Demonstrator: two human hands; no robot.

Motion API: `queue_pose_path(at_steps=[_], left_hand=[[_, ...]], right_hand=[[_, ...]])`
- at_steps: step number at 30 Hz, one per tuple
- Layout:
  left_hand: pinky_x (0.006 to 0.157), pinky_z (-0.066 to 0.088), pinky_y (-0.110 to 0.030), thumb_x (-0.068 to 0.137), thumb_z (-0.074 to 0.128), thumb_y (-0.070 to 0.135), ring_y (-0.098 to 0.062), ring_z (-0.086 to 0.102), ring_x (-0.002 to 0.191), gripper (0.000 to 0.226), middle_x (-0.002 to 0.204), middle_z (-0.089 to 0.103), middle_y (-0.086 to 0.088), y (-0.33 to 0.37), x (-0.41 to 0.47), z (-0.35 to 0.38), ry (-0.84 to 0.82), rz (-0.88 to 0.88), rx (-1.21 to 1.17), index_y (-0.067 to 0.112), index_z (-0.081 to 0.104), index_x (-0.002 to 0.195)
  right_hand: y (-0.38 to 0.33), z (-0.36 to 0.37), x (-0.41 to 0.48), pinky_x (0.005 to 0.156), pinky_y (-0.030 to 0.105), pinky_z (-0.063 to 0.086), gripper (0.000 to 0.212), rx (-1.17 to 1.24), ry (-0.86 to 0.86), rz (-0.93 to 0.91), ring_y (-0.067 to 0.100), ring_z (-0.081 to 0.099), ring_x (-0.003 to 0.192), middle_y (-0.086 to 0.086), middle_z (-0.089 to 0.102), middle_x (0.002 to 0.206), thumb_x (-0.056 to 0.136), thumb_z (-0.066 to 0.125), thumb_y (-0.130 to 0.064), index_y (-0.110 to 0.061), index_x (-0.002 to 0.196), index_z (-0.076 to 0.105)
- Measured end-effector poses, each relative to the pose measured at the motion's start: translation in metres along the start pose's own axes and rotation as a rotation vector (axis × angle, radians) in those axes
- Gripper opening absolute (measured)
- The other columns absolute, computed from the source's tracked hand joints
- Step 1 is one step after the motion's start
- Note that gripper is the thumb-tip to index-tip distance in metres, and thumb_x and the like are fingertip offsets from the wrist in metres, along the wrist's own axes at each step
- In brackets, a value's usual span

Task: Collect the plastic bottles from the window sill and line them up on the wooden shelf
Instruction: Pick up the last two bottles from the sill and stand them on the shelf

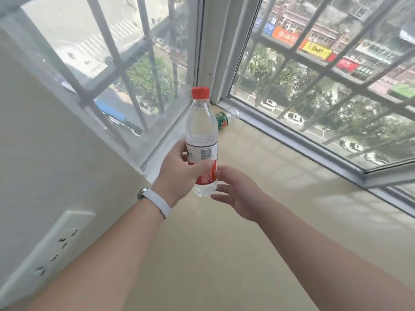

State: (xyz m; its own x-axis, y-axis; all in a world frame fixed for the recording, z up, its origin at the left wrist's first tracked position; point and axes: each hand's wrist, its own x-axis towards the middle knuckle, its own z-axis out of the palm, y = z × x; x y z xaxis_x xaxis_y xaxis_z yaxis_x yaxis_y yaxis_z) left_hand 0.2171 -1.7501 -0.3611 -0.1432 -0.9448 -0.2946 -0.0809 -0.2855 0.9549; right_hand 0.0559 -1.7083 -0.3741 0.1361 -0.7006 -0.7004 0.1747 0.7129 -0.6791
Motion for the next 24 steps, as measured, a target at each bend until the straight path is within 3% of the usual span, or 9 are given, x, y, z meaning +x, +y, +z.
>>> queue_pose_path(at_steps=[3, 5, 9, 16, 24], left_hand=[[0.073, 0.055, -0.025, 0.066, 0.081, 0.029, -0.01, 0.066, 0.093, 0.05, 0.105, 0.072, 0.004, -0.021, 0.027, 0.001, 0.04, -0.043, -0.021, 0.024, 0.064, 0.113], [0.08, 0.058, -0.034, 0.066, 0.082, 0.031, -0.018, 0.067, 0.101, 0.051, 0.107, 0.073, 0.004, -0.037, 0.044, -0.001, 0.056, -0.072, -0.028, 0.026, 0.065, 0.113], [0.086, 0.058, -0.042, 0.068, 0.082, 0.03, -0.023, 0.068, 0.104, 0.052, 0.11, 0.074, 0.0, -0.064, 0.071, -0.004, 0.091, -0.135, -0.065, 0.022, 0.065, 0.116], [0.075, 0.055, -0.03, 0.068, 0.08, 0.025, -0.016, 0.071, 0.095, 0.046, 0.101, 0.075, 0.003, -0.099, 0.094, 0.001, 0.111, -0.196, -0.117, 0.02, 0.065, 0.112], [0.07, 0.055, -0.022, 0.068, 0.077, 0.021, -0.01, 0.072, 0.087, 0.046, 0.096, 0.076, 0.005, -0.112, 0.11, 0.007, 0.152, -0.228, -0.178, 0.016, 0.066, 0.113]], right_hand=[[-0.007, -0.016, 0.04, 0.095, 0.038, 0.049, 0.046, -0.107, 0.058, 0.029, 0.021, 0.065, 0.106, 0.005, 0.068, 0.123, 0.081, 0.066, -0.033, -0.018, 0.124, 0.063], [-0.014, -0.028, 0.067, 0.096, 0.035, 0.048, 0.036, -0.313, 0.131, 0.003, 0.021, 0.06, 0.114, 0.001, 0.065, 0.122, 0.092, 0.062, -0.029, -0.022, 0.128, 0.059], [-0.036, -0.046, 0.13, 0.097, 0.034, 0.045, 0.053, -0.869, 0.254, -0.181, 0.017, 0.053, 0.121, 0.0, 0.052, 0.137, 0.092, 0.063, -0.034, -0.023, 0.141, 0.046], [-0.064, -0.064, 0.222, 0.102, 0.042, 0.041, 0.067, -1.484, 0.282, -0.442, 0.03, 0.04, 0.13, 0.007, 0.044, 0.143, 0.084, 0.064, -0.032, -0.02, 0.145, 0.04], [-0.063, -0.078, 0.277, 0.113, 0.044, 0.027, 0.076, -1.863, 0.251, -0.452, 0.03, 0.025, 0.14, 0.005, 0.032, 0.15, 0.078, 0.064, -0.015, -0.024, 0.145, 0.03]])
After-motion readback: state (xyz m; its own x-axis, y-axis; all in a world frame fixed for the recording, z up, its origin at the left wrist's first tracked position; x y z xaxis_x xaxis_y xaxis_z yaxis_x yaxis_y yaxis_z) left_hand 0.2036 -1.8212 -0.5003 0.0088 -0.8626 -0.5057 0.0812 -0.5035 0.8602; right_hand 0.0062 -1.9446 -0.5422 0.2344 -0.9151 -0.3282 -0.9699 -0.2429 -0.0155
